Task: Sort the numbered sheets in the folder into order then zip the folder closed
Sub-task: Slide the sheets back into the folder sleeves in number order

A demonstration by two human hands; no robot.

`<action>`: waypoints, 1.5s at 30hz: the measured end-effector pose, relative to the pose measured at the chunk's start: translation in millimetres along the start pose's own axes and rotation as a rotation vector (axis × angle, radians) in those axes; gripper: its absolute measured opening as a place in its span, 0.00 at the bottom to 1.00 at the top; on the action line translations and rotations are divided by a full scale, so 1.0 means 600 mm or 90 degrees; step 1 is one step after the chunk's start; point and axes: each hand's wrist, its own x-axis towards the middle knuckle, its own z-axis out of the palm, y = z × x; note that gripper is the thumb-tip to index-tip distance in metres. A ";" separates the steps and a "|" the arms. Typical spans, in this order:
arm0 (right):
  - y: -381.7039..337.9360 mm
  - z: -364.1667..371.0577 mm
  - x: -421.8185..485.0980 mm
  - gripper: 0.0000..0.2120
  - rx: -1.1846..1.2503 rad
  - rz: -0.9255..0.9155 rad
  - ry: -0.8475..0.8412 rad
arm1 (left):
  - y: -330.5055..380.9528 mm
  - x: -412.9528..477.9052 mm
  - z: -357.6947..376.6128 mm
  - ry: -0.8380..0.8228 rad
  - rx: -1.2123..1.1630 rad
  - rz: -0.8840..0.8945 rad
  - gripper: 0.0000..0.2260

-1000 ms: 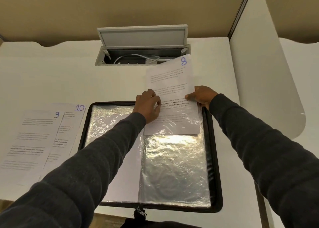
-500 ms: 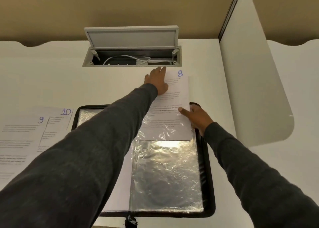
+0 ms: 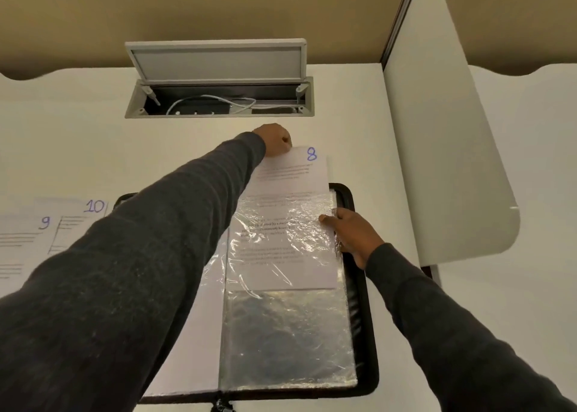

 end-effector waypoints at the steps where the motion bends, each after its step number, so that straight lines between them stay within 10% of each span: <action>1: -0.004 0.001 -0.002 0.32 0.008 0.005 0.000 | 0.000 -0.007 -0.002 -0.019 -0.002 0.000 0.12; 6: -0.007 0.001 -0.004 0.09 0.055 0.021 -0.014 | -0.006 -0.034 0.002 -0.176 -0.041 -0.013 0.07; 12: -0.009 0.003 -0.010 0.08 0.059 0.017 -0.010 | 0.007 -0.070 0.027 -0.227 -0.077 0.019 0.02; 30: 0.006 0.013 -0.070 0.10 0.069 0.049 -0.047 | -0.005 -0.176 0.104 0.011 -0.175 0.071 0.08; 36: 0.004 0.034 -0.107 0.09 0.048 0.031 -0.061 | -0.009 -0.231 0.108 0.276 -0.096 0.077 0.19; 45: -0.089 0.171 -0.153 0.14 0.179 -0.095 -0.109 | -0.081 -0.414 0.052 0.328 -0.517 -0.024 0.19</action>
